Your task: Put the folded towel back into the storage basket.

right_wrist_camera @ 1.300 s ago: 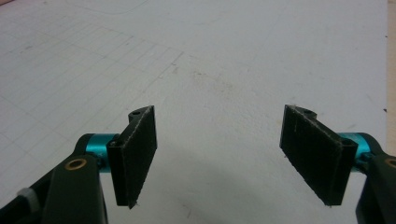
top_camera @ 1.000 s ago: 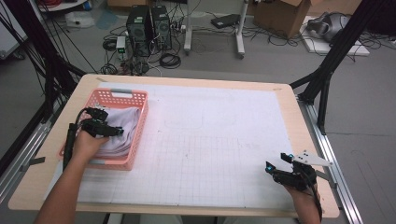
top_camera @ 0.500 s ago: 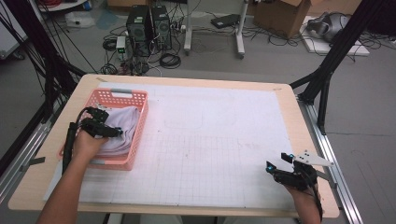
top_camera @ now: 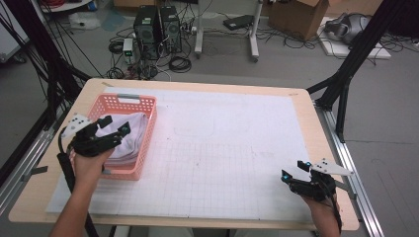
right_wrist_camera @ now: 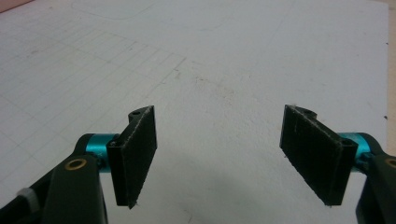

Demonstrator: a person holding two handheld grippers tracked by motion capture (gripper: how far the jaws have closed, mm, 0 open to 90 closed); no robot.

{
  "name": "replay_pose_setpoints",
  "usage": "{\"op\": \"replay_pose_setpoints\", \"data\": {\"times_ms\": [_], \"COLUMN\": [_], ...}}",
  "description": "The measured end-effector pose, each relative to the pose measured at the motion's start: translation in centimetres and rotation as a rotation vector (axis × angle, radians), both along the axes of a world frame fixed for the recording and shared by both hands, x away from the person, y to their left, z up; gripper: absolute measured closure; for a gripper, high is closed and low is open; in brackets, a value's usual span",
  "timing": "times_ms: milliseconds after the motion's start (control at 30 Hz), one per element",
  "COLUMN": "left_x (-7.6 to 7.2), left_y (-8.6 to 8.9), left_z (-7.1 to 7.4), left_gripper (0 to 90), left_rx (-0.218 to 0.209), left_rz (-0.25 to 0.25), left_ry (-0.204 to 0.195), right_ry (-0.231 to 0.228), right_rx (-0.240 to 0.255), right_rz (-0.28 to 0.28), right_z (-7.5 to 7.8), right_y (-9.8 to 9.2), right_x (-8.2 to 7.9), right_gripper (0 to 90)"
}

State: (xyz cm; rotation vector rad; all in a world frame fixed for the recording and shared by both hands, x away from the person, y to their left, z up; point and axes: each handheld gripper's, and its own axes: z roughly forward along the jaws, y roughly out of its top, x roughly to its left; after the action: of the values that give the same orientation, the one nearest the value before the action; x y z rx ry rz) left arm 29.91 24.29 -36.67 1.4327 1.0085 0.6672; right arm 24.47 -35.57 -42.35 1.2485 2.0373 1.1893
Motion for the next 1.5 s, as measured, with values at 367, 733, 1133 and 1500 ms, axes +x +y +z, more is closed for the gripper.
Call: {"op": "replay_pose_setpoints", "data": {"times_ms": [367,733,1133,1500], "left_x": [-2.1,-4.5,-4.7,-4.2], "left_y": [-6.6,-12.2,-12.8,-12.9], "left_z": [1.5,-2.7,-4.7,-5.1], "left_gripper": [22.8,22.7,22.9,23.5], "left_rx": [0.012,0.015,0.053,0.062], "left_rz": [-0.187,-0.324,-0.360,-0.358], "left_ry": [-0.058,-0.031,0.019,0.035], "right_ry": [-0.018,-0.056,-0.054,-0.050], "right_rx": [-0.001,0.003,-0.002,0.012], "right_rz": [0.023,0.049,0.043,0.029], "right_z": [0.1,0.1,0.0,-0.5], "right_y": [0.2,0.1,0.2,0.0], "right_x": [-0.1,-0.5,-1.0,-1.0], "right_gripper": [23.6,18.2,18.2,18.3]}}
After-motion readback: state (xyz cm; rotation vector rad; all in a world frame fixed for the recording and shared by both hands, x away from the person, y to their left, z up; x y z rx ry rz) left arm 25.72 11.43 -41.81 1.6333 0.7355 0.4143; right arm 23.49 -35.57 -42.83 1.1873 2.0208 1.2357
